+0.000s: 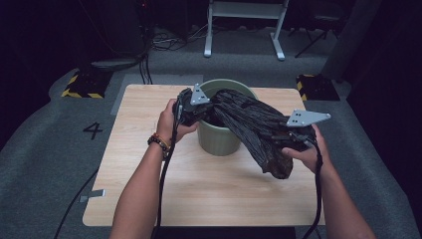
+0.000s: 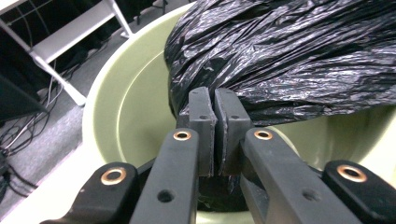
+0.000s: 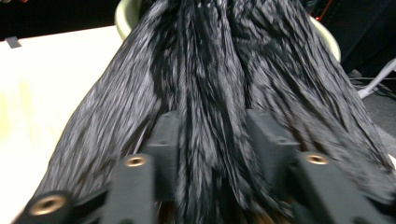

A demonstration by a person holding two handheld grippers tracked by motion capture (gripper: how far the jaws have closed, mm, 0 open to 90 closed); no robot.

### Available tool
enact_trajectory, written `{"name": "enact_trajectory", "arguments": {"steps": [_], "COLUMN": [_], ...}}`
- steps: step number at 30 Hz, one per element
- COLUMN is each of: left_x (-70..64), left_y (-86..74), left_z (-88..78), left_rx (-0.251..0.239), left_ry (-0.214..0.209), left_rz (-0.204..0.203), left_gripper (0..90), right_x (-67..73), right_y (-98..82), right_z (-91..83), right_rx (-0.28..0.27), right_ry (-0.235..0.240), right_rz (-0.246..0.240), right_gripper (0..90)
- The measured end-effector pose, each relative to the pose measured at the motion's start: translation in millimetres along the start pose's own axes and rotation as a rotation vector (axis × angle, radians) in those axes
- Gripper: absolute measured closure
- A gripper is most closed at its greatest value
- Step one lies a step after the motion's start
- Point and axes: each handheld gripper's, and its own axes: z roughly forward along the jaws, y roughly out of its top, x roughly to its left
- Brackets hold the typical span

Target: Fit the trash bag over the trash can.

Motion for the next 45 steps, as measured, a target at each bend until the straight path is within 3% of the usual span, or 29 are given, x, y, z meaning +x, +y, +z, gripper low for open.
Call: {"name": "enact_trajectory", "arguments": {"steps": [3, 6, 9, 12, 17, 19, 21, 25, 27, 29, 33, 35, 37, 41, 43, 45], "left_x": [0.7, -0.5, -3.2, -9.8, -25.4, -30.9, -35.2, -36.2, -34.1, -31.2, -26.8, -26.2, -26.9, -32.7, -36.3, -41.2], "left_y": [-3.1, -4.8, -4.1, -0.8, 10.1, 13.7, 16.0, 15.4, 13.3, 11.4, 8.8, 7.6, 6.5, 7.0, 8.5, 11.1], "left_z": [0.8, -2.6, -9.4, -16.4, -16.4, -13.2, -9.7, -5.3, -5.5, -6.2, -7.3, -7.2, -7.8, -10.2, -9.9, -8.1], "left_rx": [-0.006, -0.052, -0.097, -0.142, -0.146, -0.133, -0.117, -0.077, -0.071, -0.071, -0.077, -0.076, -0.089, -0.124, -0.134, -0.131], "left_ry": [-0.011, -0.032, -0.059, -0.106, -0.148, -0.153, -0.127, -0.086, -0.066, -0.056, -0.045, -0.045, -0.061, -0.097, -0.142, -0.161], "left_rz": [-0.013, -0.044, -0.067, -0.048, 0.001, 0.024, 0.036, 0.070, 0.080, 0.073, 0.065, 0.063, 0.056, 0.038, 0.038, 0.054], "left_gripper": [76.1, 52.1, 34.9, 32.1, 28.4, 29.6, 36.0, 58.1, 69.4, 78.1, 86.4, 87.9, 81.1, 44.6, 32.7, 26.9], "right_x": [2.3, 4.8, 6.2, 7.4, 11.5, 14.2, 17.1, 20.9, 22.1, 22.3, 20.9, 20.3, 20.0, 18.7, 18.9, 19.5], "right_y": [-1.7, -1.4, 0.5, 4.0, 10.7, 13.4, 16.0, 19.0, 19.0, 18.1, 14.9, 12.7, 11.0, 8.7, 8.6, 9.6], "right_z": [0.9, 2.2, 2.1, 2.1, 5.2, 7.5, 9.4, 11.7, 11.4, 9.6, 5.7, 3.4, 2.4, 4.8, 6.5, 7.2], "right_rx": [-0.007, -0.022, -0.035, -0.043, -0.056, -0.061, -0.065, -0.072, -0.081, -0.095, -0.115, -0.125, -0.122, -0.091, -0.087, -0.089], "right_ry": [0.015, 0.012, 0.009, 0.001, 0.014, 0.019, 0.029, 0.043, 0.052, 0.062, 0.064, 0.070, 0.064, 0.049, 0.046, 0.050], "right_rz": [-0.009, -0.019, -0.024, -0.033, -0.045, -0.050, -0.055, -0.071, -0.074, -0.074, -0.062, -0.063, -0.068, -0.060, -0.071, -0.074], "right_gripper": [79.4, 85.7, 87.4, 87.9, 87.7, 87.0, 85.3, 80.3, 73.1, 69.8, 56.1, 56.0, 64.5, 84.0, 86.9, 87.5]}}
